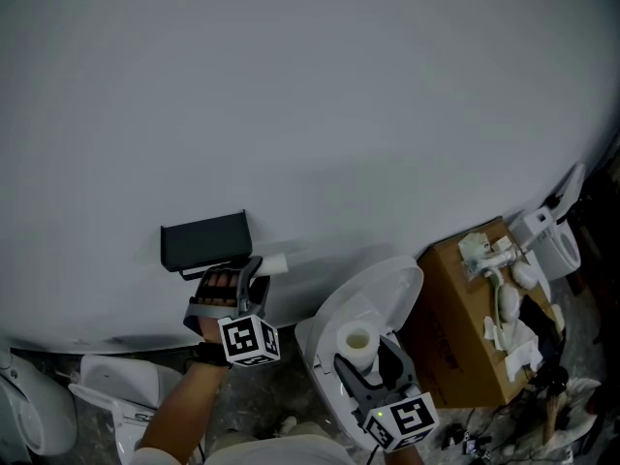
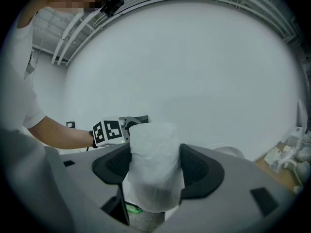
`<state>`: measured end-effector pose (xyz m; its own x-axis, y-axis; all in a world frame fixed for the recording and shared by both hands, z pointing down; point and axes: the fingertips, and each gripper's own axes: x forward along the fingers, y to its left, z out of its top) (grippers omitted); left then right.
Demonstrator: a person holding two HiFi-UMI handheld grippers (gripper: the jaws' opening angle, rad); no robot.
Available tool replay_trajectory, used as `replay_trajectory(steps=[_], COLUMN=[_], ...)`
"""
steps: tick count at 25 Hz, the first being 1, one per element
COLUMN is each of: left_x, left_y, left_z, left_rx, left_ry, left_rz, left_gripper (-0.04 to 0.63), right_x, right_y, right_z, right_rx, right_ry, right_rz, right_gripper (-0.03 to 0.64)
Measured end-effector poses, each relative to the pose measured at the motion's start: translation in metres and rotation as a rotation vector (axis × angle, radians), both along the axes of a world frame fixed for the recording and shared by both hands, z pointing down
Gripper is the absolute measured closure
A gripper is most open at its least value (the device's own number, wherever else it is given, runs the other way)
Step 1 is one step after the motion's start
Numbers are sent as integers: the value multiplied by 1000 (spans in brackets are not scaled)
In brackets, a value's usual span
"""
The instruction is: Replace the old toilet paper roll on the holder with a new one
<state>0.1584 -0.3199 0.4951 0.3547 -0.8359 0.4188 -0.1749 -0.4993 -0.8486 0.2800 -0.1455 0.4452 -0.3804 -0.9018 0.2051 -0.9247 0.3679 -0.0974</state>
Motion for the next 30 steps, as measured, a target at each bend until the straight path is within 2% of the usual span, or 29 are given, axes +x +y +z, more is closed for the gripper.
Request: replay_trajectory(steps=[9,14,19,24,30], left_x=[38,38,5,-41,-108], left_y=[22,36,48,60,76], left_z=[-20,-28,-31,-34,-31], left_rx=[41,59,60,64,51], left_ry=[35,49,66,79,96], left_rz=[145,183,150,82,-27], left_gripper=[414,414,414,414,414], right_x=[-5,-10,-21,-45,-77], right_y=[-2,0,-3,-9,-20], right_z=[-3,-6,-10,-15,-13], right_rx=[-1,1,9,28,42], right_ry=[8,21,35,49,123], right_rz=[14,20,9,-30,-82], right_gripper=[314,314,314,314,314])
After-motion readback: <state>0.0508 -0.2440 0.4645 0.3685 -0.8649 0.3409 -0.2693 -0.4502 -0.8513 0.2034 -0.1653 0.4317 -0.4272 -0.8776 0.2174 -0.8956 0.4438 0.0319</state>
